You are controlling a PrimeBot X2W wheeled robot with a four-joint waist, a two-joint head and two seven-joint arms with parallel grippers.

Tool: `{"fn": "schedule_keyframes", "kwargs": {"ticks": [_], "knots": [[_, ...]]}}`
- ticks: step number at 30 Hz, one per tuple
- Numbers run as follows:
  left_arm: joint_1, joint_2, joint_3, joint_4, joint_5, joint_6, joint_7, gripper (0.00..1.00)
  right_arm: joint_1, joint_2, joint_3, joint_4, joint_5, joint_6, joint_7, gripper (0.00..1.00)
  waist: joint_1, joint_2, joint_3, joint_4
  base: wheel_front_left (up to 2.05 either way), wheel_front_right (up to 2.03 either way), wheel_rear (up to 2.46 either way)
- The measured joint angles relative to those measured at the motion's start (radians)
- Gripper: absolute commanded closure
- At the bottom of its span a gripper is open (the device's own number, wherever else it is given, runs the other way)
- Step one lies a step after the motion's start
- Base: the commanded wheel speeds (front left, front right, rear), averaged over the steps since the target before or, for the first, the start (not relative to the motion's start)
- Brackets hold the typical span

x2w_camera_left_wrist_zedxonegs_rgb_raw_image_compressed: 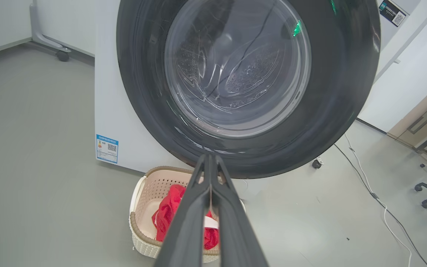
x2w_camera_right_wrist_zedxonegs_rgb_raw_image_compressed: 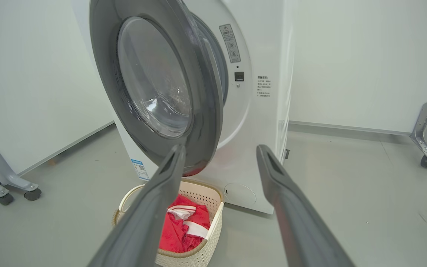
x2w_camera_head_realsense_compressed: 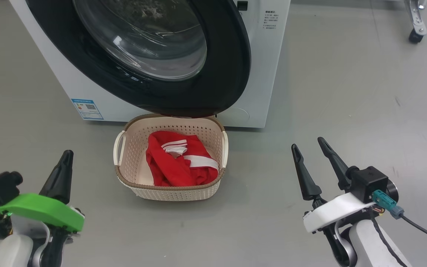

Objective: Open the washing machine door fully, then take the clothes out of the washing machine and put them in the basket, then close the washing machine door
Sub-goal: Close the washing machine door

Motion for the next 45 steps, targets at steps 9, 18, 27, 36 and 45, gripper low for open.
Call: {"fn": "schedule_keyframes", "kwargs": {"ticks": [9,18,27,36,45], "knots": [[0.072,0.032,-0.003,-0.024,0.15,0.0,-0.178,0.0,0.002,0.004,0.019,0.004,0.0,0.004,0.0,0.0,0.0,0.0,-0.028,0.023,0.0,0.0,0.0],[0.141,0.012,-0.033,-0.019,0.198,0.0,-0.193,0.0,0.018,0.006,0.026,0.009,0.0,0.004,0.0,0.0,0.0,0.0,-0.04,0.019,0.0,0.0,0.0],[0.157,-0.011,-0.032,-0.03,0.24,0.005,-0.19,0.0,0.018,0.007,0.03,0.009,0.0,0.005,0.0,0.0,0.0,0.0,-0.046,0.014,0.0,0.0,0.0],[0.172,-0.031,-0.01,-0.051,0.267,0.005,-0.19,0.0,0.02,0.007,0.032,0.009,0.0,0.006,0.0,0.0,0.0,0.0,-0.048,0.015,0.0,0.0,0.0],[0.172,-0.059,0.0,-0.095,0.292,0.005,-0.19,0.0,0.02,0.006,0.04,-0.022,-0.022,0.012,0.0,1.0,0.0,0.0,-0.029,0.026,0.0,0.0,0.0]]}}
